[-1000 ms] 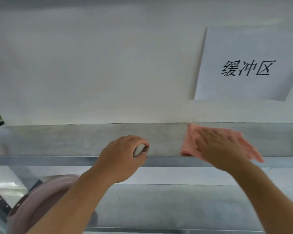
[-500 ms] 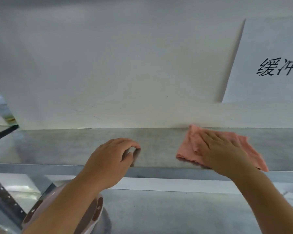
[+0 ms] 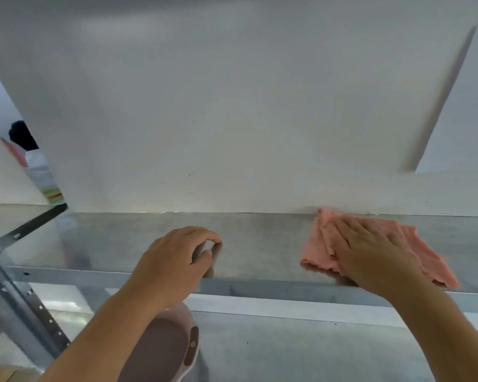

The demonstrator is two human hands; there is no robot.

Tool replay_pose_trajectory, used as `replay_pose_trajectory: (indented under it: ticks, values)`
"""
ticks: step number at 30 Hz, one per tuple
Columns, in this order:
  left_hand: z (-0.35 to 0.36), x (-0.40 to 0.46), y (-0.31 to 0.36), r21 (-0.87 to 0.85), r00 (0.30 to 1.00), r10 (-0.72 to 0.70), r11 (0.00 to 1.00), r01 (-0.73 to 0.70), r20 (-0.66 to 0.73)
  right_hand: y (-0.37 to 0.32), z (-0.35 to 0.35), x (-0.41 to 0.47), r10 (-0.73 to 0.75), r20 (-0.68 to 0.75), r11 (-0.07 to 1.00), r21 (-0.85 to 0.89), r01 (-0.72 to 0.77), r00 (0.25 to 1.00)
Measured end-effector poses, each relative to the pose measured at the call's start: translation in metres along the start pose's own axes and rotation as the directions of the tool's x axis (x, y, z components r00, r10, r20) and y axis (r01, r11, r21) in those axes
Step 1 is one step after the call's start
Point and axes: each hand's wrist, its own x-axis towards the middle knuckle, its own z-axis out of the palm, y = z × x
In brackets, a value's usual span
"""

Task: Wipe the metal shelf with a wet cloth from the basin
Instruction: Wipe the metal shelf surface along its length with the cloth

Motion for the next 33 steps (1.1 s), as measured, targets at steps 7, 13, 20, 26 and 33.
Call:
replay_pose_trajectory:
  ticks: [7, 13, 20, 26, 33]
  values:
    - [-0.024, -0.018, -0.054, -0.024, 1.000, 0.002, 1.000, -0.002, -0.001, -0.173, -0.003, -0.009, -0.225, -0.115, 0.955, 0.172, 0.242, 0.968]
    - [-0.044, -0.034, -0.096, -0.042, 0.999, 0.044, 0.998, -0.045, -0.008, -0.142, 0.007, 0.001, -0.066, -0.073, 0.994, 0.087, 0.073, 0.995]
    - [-0.064, -0.052, -0.149, -0.034, 0.998, 0.062, 0.997, -0.063, -0.027, -0.254, -0.018, -0.003, -0.051, -0.159, 0.975, 0.205, 0.084, 0.986]
    - [-0.073, -0.052, -0.180, -0.023, 1.000, 0.018, 1.000, -0.018, -0.009, -0.293, -0.013, 0.015, -0.167, -0.169, 0.942, 0.264, 0.208, 0.971]
    - [-0.081, -0.059, -0.195, -0.040, 0.999, -0.024, 0.999, 0.022, -0.047, -0.307, -0.011, 0.016, -0.026, -0.101, 0.974, 0.221, 0.048, 0.995]
